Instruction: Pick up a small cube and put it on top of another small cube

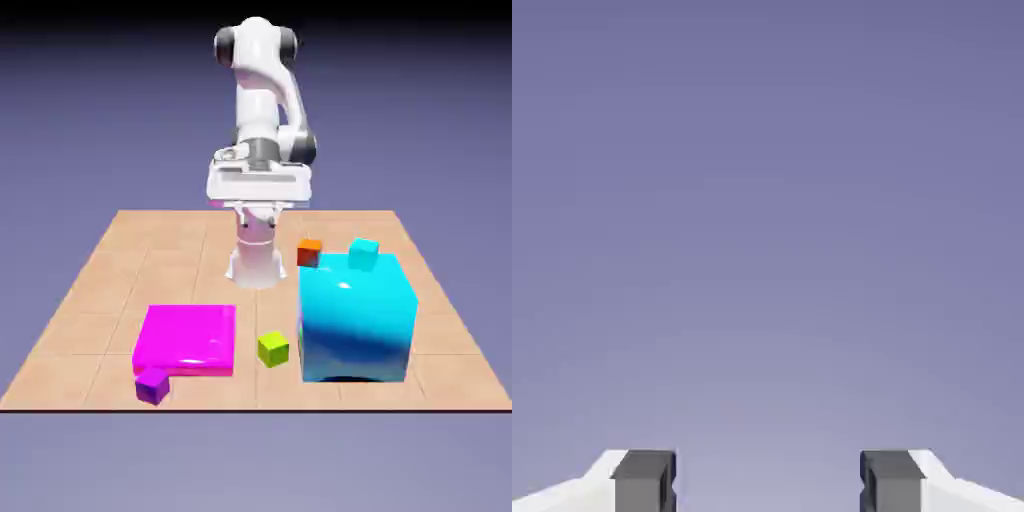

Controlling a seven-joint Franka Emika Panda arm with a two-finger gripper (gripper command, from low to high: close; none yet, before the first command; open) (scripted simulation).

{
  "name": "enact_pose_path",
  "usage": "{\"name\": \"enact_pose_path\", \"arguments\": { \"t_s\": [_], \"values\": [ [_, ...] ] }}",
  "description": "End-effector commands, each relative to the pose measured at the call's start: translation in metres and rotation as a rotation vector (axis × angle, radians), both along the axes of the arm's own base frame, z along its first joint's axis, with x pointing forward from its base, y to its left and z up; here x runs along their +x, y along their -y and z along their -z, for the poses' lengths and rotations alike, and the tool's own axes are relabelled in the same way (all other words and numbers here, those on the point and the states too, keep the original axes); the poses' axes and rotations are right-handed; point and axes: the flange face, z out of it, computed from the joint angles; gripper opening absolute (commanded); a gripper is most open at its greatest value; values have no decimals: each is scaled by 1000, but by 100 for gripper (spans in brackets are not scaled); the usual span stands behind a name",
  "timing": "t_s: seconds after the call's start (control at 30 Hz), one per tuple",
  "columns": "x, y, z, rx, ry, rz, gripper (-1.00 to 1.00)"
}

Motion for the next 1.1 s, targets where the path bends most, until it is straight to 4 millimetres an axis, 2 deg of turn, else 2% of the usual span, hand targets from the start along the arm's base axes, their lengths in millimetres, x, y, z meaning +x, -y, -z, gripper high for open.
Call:
{"name": "enact_pose_path", "arguments": {
  "t_s": [0.0, 0.27, 0.5, 0.77, 1.07],
  "values": [
    [10, 7, 4, 14, -39, 14, 0],
    [77, 66, 54, 112, -345, 123, 0],
    [119, 120, 110, 183, -595, 211, 0],
    [148, 179, 175, 240, -853, 297, 0],
    [166, 230, 241, 267, -1108, 366, 0]
  ]
}}
